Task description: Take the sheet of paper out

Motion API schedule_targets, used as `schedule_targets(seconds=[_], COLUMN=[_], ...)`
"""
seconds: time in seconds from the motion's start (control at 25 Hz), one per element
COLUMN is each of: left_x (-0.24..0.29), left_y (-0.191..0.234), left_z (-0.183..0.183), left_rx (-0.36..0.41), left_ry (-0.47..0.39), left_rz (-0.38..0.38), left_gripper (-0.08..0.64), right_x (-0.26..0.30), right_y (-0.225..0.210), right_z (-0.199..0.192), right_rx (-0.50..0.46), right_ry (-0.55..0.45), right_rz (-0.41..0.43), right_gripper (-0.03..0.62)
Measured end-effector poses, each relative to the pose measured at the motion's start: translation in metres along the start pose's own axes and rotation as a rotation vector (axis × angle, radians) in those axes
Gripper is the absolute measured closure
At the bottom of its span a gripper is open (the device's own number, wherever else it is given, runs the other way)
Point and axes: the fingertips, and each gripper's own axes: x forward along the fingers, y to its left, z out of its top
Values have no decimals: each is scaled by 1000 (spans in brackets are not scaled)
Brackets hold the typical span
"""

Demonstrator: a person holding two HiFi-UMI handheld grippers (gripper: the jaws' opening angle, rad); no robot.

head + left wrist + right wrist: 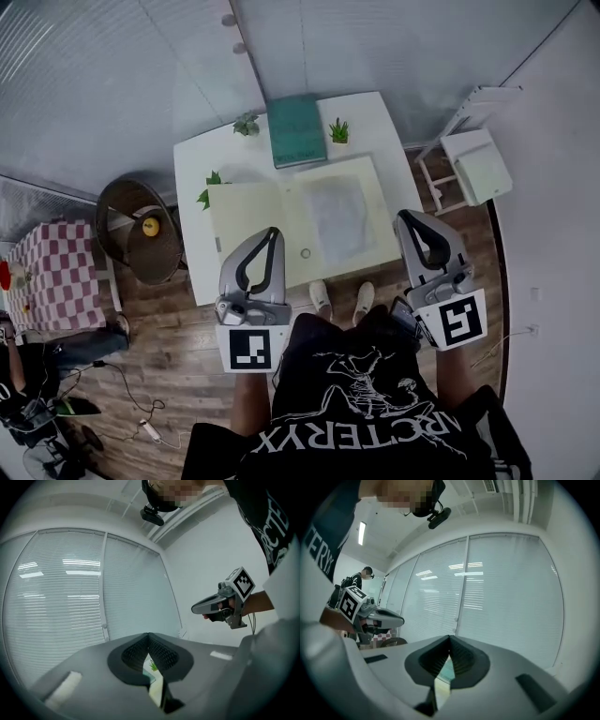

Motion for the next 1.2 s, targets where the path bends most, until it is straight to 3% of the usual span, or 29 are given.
schedule_targets(seconds=[0.28,0.44,0.6,0.64,0.72,0.88,0.96,1.0,1.08,1.2], left_x=[12,25,47,55,72,97,103,106,109,111], left_y=[-10,-18,-31,-34,-38,-64,-75,-78,-88,-98], left_z=[4,-6,-36,-57,-116,-264,-310,-326,-354,-376], left_rx=[39,-65,-160,-222,-427,-960,-1225,-1311,-1369,-1355], left_ry=[25,64,84,103,183,438,475,484,551,643], left_rz=[36,85,20,-14,-76,-213,-235,-230,-228,-250], left_gripper=[548,548,546,544,424,319,310,310,310,308], right_x=[3,3,1,0,-1,-3,-4,-5,-6,-8], right_y=[-17,-30,-47,-51,-56,-60,-64,-67,-73,-76], right_z=[-3,-1,-4,-5,-5,-6,-8,-9,-11,-14], right_rx=[1,-7,-15,-13,-15,-27,-29,-29,-24,-22], right_ry=[-27,-40,-42,-41,-38,-32,-28,-25,-15,2], right_rz=[58,97,118,117,121,134,125,116,91,61], right_gripper=[580,580,580,581,580,580,580,580,580,580])
